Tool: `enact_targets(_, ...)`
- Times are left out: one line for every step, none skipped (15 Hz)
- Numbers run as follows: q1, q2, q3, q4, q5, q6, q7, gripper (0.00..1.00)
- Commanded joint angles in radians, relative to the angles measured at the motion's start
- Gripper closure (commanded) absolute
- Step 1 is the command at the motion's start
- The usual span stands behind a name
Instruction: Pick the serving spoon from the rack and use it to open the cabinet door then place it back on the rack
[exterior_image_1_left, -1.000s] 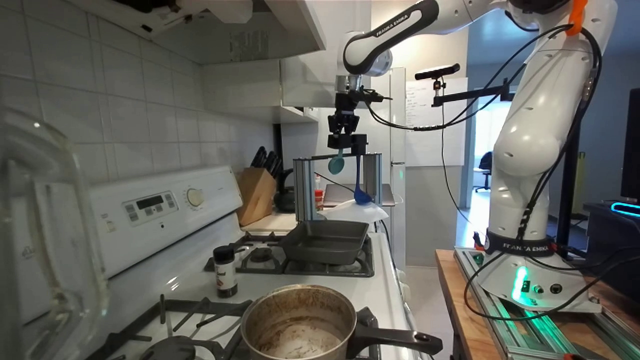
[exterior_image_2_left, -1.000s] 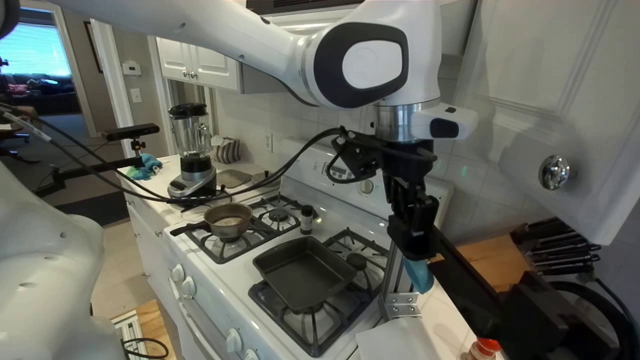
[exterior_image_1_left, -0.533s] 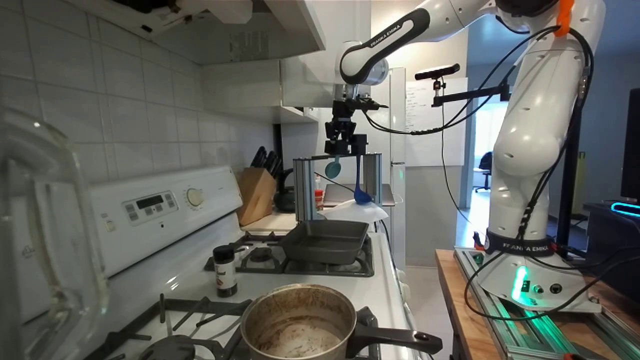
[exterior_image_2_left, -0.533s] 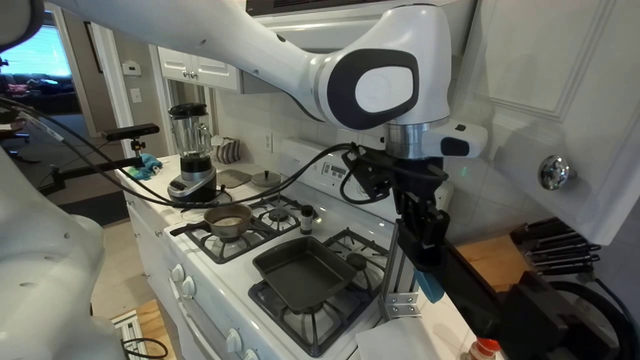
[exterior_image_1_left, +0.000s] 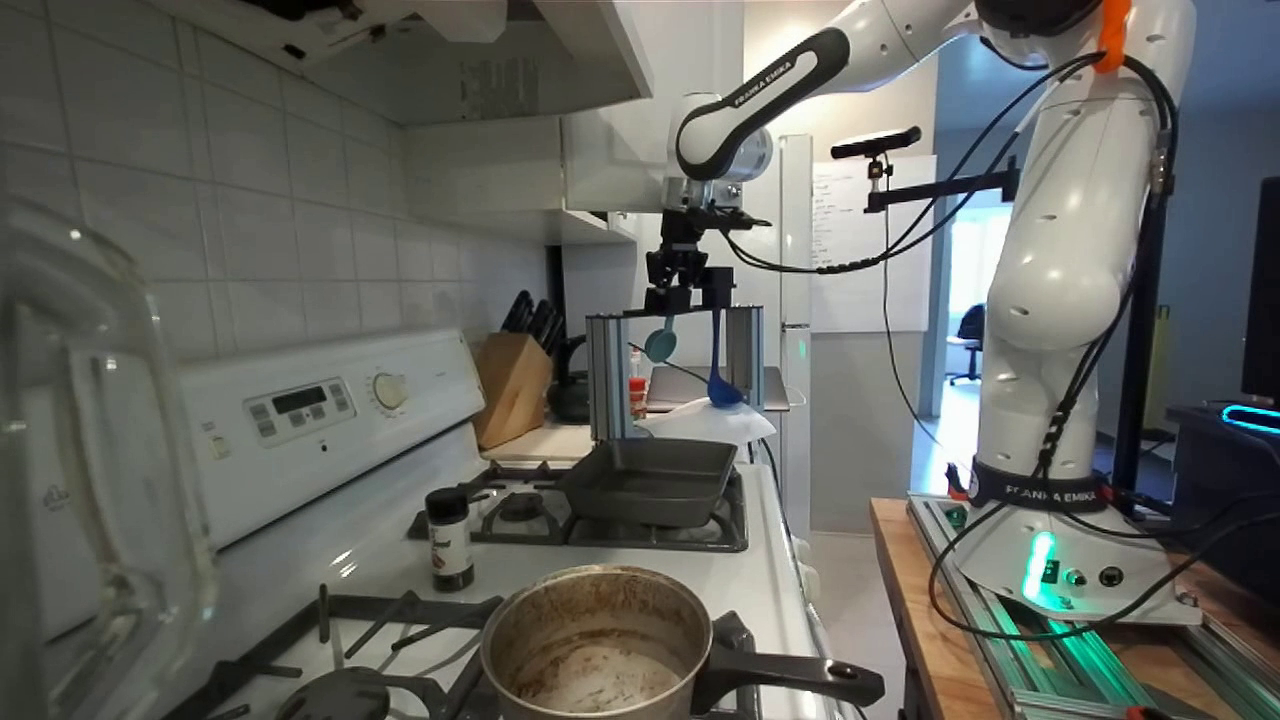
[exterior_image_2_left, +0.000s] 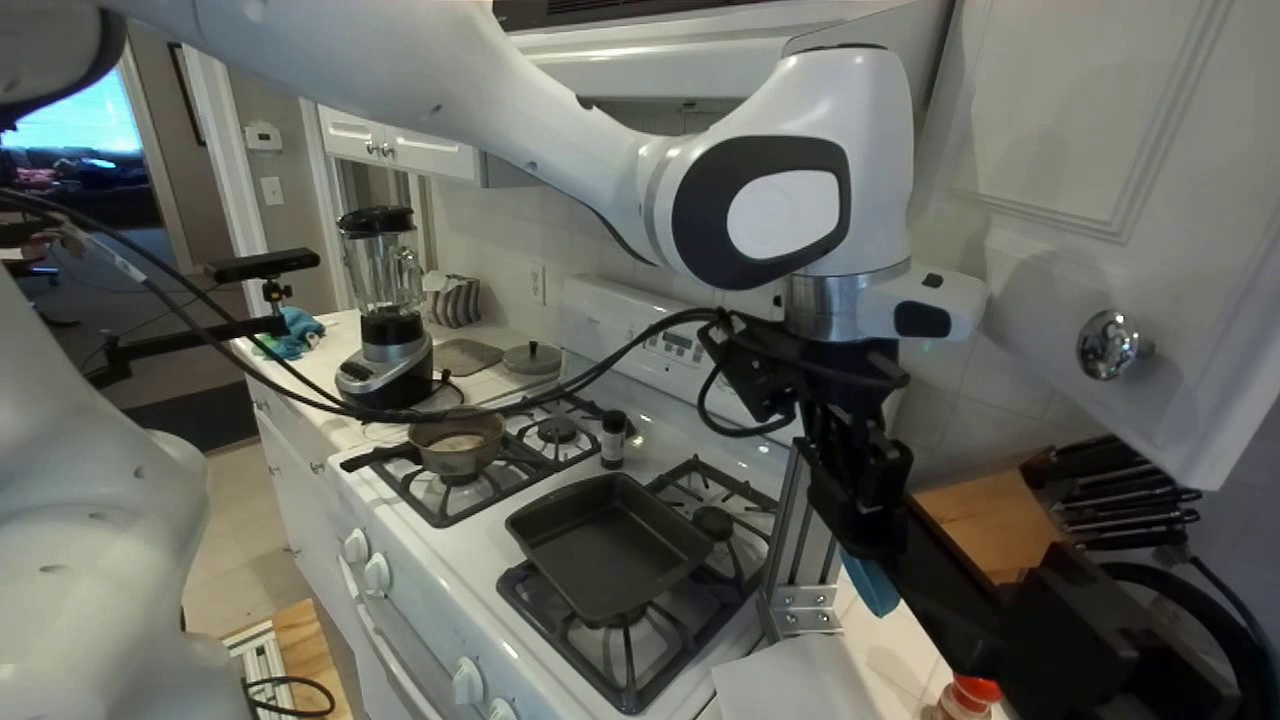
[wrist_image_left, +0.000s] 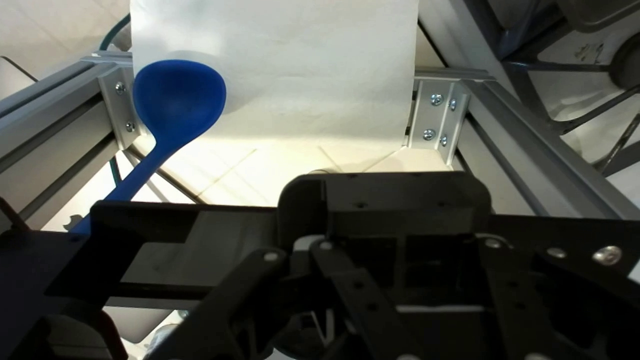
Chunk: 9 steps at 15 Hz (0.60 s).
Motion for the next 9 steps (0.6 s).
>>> enact_targets(0.016, 0.015, -0.018, 0.006, 0.018, 0.028, -0.015, 0.78)
enact_targets(0.016, 0.016, -0.018, 0.007, 0.019, 0.029, -0.015, 0.78)
enact_targets(0.016, 0.018, -0.017, 0.008, 0.016, 0.031, -0.011, 0.78)
enact_targets(0.016, 0.020, -0.017, 0.011, 0.018, 0.031, -0.007, 0.78)
enact_targets(0.016, 0.022, -0.017, 0.015, 0.023, 0.026, -0.005, 0.78)
enact_targets(0.016, 0.024, -0.016, 0.019, 0.021, 0.026, -0.001, 0.78)
enact_targets(0.016, 0.027, -0.016, 0.022, 0.021, 0.025, -0.001, 0.78)
enact_targets(0.016, 0.031, -0.016, 0.026, 0.021, 0.023, 0.001, 0.78)
enact_targets(0.016, 0.033, -0.015, 0.027, 0.019, 0.026, 0.004, 0.78)
